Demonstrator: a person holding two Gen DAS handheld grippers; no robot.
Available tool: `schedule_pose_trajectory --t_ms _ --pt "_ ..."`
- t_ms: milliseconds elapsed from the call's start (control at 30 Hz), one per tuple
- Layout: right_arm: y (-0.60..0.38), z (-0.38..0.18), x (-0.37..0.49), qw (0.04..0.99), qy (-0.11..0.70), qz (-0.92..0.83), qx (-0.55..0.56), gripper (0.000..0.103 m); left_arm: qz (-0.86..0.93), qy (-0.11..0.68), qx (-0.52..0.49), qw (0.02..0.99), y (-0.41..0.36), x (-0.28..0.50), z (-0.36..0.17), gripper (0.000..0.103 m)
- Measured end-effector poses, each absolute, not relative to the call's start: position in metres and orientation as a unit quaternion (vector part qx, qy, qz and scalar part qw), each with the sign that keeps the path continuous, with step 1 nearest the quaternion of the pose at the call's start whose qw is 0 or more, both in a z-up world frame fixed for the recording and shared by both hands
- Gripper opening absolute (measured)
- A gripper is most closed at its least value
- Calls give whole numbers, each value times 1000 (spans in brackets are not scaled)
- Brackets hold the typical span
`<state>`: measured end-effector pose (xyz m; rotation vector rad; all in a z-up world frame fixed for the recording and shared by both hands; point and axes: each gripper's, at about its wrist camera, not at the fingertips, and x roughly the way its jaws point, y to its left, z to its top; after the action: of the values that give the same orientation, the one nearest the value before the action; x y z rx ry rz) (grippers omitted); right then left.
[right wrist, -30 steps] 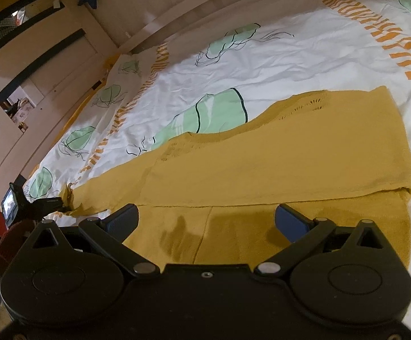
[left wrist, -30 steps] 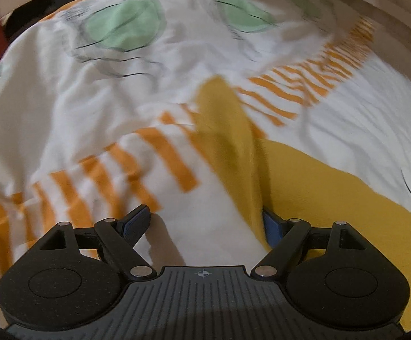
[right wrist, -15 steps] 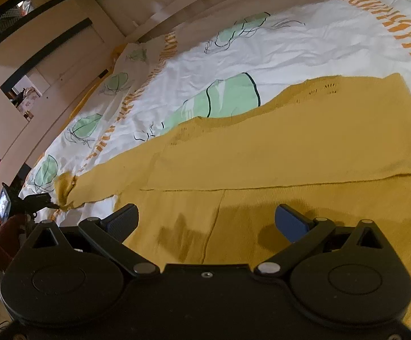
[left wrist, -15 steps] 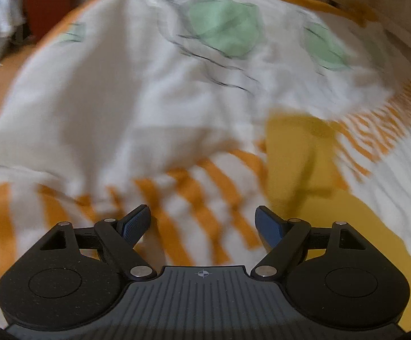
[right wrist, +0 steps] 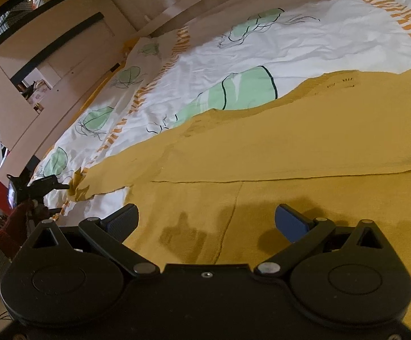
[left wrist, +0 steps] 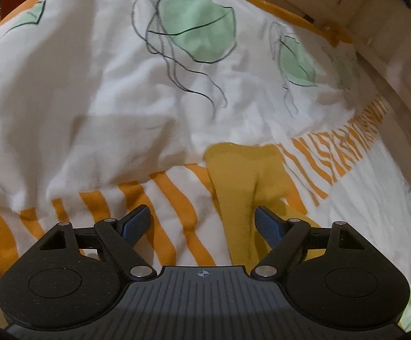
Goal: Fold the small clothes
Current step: 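Move the left gripper to the cuff of the other sleeve, then grasp the sleeve cuff with the left gripper and fold it across the body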
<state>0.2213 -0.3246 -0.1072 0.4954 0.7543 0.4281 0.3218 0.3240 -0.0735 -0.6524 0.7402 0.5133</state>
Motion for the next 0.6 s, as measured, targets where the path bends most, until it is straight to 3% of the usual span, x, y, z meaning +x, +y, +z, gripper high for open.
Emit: schedule_pose_trajectory --t_ms 133,333,600 --pt "-322 -106 221 878 354 212 241 103 251 324 -332 850 335 321 -73 79" --pt "-317 -106 222 881 344 216 241 103 239 334 -316 855 340 341 -76 55" --pt "-307 -109 225 878 349 231 231 103 195 331 -354 853 340 349 -81 51"
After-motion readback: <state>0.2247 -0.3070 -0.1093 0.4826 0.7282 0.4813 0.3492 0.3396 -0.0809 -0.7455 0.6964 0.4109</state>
